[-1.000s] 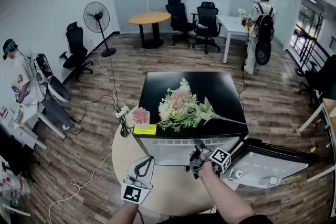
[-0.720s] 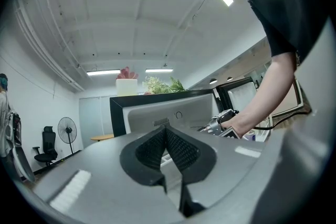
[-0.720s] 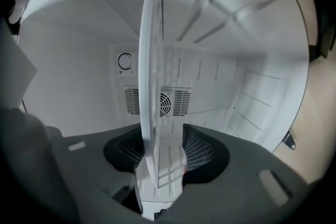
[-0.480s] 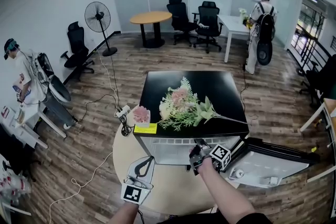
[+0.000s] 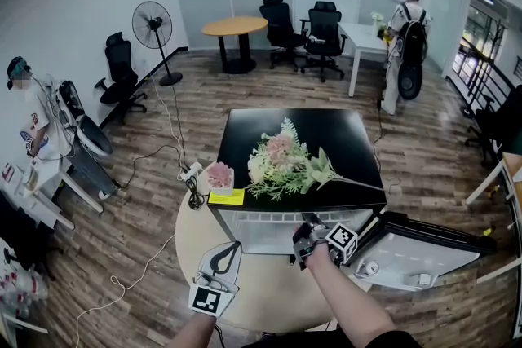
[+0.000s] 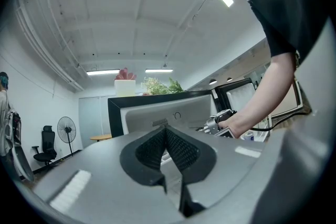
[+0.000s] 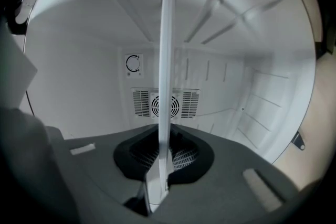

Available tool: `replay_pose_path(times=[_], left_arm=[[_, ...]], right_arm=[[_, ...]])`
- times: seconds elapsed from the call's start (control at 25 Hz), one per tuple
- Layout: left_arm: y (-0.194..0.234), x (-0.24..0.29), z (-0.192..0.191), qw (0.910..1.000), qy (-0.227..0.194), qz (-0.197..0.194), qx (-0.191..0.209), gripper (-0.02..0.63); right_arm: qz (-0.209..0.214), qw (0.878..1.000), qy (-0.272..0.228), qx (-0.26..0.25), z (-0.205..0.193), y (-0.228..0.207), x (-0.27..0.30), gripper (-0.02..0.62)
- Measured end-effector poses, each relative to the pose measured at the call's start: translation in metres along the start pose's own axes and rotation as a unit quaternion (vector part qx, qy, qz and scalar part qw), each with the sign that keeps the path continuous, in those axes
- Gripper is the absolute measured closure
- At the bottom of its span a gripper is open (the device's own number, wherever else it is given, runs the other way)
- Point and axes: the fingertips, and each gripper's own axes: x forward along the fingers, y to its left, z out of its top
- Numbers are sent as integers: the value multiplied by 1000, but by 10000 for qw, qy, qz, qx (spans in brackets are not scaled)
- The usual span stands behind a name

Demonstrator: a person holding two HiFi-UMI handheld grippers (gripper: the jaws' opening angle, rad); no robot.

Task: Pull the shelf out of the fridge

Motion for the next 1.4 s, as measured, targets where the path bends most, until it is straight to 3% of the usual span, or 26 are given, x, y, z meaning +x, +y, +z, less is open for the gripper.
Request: replay_pose_path(times=[0.64, 0.84, 0.96, 1.4], left_arm=[[-4, -15, 7, 9999, -121, 49, -44, 606], [-4, -17, 7, 9999, -134, 60, -71, 606], [-5, -16, 7, 9999, -143, 49, -79, 606], [-5, -11, 11, 9996, -258, 25, -116, 606]], right_arm=[[55, 10000, -16, 6, -15, 0, -27, 560], [-193, 9998, -6, 24, -19, -3, -35, 560], [-34, 10000, -8, 34, -21, -1, -38, 560], [-57, 10000, 27, 40, -31, -1, -54, 560]])
